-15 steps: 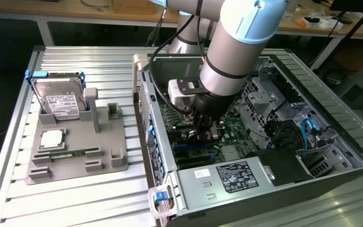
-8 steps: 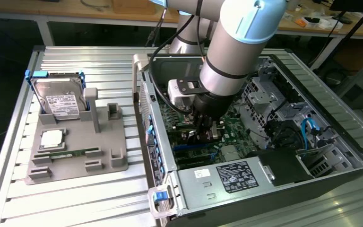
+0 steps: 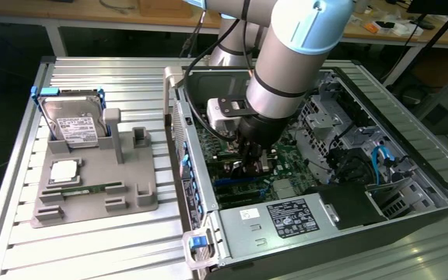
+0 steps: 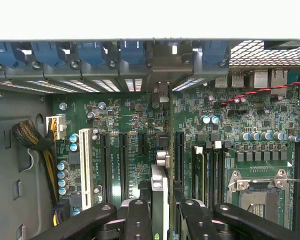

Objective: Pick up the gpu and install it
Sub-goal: 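Insert the gpu into the slot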

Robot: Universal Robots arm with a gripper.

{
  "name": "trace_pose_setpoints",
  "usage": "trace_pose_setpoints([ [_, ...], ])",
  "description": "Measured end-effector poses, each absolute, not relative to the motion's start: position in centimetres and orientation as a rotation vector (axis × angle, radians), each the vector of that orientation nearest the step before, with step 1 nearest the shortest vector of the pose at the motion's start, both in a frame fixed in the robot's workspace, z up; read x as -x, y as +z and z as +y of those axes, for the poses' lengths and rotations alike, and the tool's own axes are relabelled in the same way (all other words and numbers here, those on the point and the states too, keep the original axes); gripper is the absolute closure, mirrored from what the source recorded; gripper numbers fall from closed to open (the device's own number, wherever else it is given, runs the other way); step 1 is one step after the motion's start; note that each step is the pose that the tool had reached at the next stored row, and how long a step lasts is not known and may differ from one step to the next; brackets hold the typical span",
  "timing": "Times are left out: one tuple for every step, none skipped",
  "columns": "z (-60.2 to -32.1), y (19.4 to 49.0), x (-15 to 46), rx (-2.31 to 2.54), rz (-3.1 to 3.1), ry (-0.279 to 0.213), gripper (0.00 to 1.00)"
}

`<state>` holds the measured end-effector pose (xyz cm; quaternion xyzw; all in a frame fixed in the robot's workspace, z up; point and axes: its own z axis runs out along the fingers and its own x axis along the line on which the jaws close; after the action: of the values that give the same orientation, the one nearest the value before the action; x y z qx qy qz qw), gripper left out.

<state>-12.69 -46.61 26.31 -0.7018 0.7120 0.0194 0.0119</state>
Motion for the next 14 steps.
trace_pose_setpoints([
  [-46.61, 26.28, 12.70, 2.188, 2.220, 0.061, 0.73],
  [-46.61, 26.24, 12.71, 2.188, 2.220, 0.061, 0.73],
  [-46.61, 26.21, 12.71, 2.188, 2.220, 0.061, 0.73],
  [-46.61, 26.18, 12.72, 2.188, 2.220, 0.061, 0.73],
  [-46.61, 26.15, 12.73, 2.188, 2.220, 0.061, 0.73],
  [-46.61, 26.12, 12.74, 2.188, 2.220, 0.061, 0.73],
  [-46.61, 26.10, 12.74, 2.188, 2.220, 0.061, 0.73],
  [-46.61, 26.07, 12.75, 2.188, 2.220, 0.061, 0.73],
  [-46.61, 26.05, 12.75, 2.188, 2.220, 0.061, 0.73],
  [-46.61, 26.04, 12.75, 2.188, 2.220, 0.061, 0.73],
  [-46.61, 26.02, 12.75, 2.188, 2.220, 0.061, 0.73],
  [-46.61, 25.99, 12.76, 2.188, 2.220, 0.061, 0.73],
  [-46.61, 25.98, 12.76, 2.188, 2.220, 0.061, 0.73],
  [-46.61, 25.96, 12.76, 2.188, 2.220, 0.061, 0.73],
])
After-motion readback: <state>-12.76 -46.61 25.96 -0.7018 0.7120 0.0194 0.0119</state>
